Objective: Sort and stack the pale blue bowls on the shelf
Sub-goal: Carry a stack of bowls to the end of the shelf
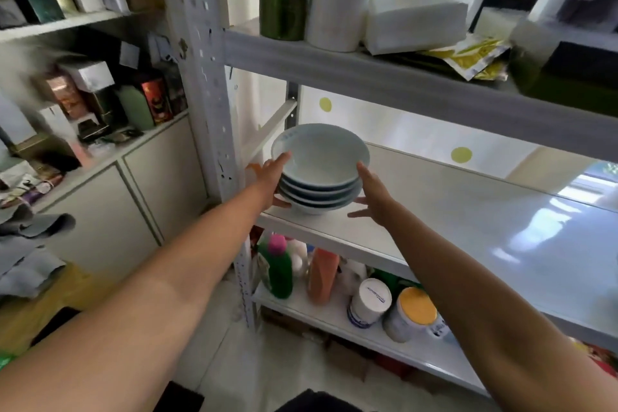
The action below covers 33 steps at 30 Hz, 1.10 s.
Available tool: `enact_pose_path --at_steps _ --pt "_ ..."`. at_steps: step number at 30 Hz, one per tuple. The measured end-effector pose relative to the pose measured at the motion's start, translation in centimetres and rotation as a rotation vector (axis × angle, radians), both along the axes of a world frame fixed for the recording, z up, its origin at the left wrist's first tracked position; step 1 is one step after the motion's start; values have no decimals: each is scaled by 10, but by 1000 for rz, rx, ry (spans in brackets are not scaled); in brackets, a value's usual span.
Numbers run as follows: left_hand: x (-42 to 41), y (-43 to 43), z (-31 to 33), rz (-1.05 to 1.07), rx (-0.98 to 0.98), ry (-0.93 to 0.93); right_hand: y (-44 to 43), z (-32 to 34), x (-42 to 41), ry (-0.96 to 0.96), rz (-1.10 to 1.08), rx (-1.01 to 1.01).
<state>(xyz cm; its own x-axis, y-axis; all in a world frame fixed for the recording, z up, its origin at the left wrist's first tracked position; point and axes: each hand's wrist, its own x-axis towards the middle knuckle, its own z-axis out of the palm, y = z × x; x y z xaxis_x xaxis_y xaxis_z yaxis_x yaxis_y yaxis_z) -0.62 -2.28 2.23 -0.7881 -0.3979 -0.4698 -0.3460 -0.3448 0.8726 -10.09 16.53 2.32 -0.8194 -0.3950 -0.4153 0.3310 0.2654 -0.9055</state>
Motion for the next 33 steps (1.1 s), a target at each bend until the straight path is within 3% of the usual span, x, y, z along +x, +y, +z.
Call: enact_pose_path --at_steps 5,16,33 --pt "-9 0 -7 80 127 26 -4 3 8 -159 -57 -168" --pt "-19 24 -9 167 155 35 11 8 6 -181 -139 -206" --pt "-73 176 -13 -27 163 26 176 9 -24 -156 -276 -199"
